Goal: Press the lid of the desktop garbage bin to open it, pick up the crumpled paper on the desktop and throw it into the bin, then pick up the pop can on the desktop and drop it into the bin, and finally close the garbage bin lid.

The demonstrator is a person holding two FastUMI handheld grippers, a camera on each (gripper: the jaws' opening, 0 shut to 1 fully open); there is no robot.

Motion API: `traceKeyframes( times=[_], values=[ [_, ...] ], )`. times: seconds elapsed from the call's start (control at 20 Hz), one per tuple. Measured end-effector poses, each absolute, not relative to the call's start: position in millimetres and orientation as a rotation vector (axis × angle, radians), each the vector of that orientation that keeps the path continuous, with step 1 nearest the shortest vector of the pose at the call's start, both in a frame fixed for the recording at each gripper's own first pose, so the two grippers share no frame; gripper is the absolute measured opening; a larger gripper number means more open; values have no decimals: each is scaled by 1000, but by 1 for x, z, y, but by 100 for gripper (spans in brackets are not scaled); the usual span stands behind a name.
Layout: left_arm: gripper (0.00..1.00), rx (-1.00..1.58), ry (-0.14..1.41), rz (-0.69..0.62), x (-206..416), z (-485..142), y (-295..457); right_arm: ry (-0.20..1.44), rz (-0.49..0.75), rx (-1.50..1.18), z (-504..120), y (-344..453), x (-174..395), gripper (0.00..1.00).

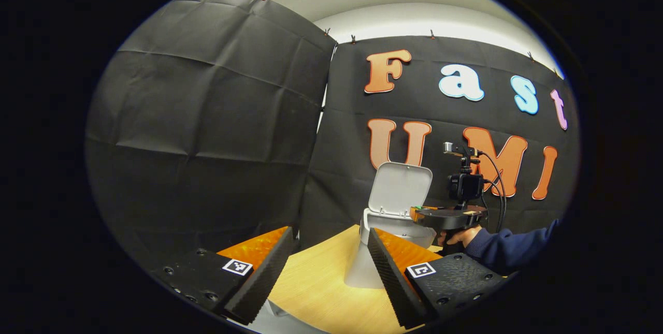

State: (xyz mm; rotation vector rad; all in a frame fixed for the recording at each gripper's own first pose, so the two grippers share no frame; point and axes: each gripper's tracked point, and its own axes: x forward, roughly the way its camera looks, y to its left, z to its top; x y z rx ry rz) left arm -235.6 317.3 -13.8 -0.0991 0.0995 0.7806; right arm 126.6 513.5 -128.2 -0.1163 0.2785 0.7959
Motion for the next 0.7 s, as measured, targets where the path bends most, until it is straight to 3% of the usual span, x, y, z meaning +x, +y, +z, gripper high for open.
traceKeyframes(
  times=[0.05,0.15,0.2,0.25,0.35,0.4,0.45,0.5,0.55,0.6,0.65,0.7],
  values=[
    [92,-100,101,783,-237,-16,317,276,796,-117,-128,515,127,51],
    [92,-99,100,786,-237,-16,317,270,795,-112,-127,513,126,65],
    [89,-99,101,785,-237,-16,317,269,793,-104,-126,511,126,81],
    [89,-97,101,782,-236,-16,315,267,792,-95,-122,508,127,77],
    [89,-94,101,771,-232,-16,311,251,773,-83,-117,495,126,84],
    [89,-95,98,759,-228,-15,308,242,764,-74,-115,487,125,95],
    [92,-91,100,749,-225,-15,304,234,755,-69,-114,480,124,88],
    [92,-82,105,741,-222,-16,302,224,743,-69,-112,471,123,88],
    [92,-74,107,730,-219,-17,299,215,736,-70,-111,462,122,99],
    [92,-72,109,716,-214,-17,294,203,727,-69,-107,453,120,99],
    [89,-72,112,703,-211,-17,290,192,721,-68,-104,444,118,90],
    [92,-69,114,691,-206,-17,287,184,714,-66,-100,435,117,90]
  ],
)
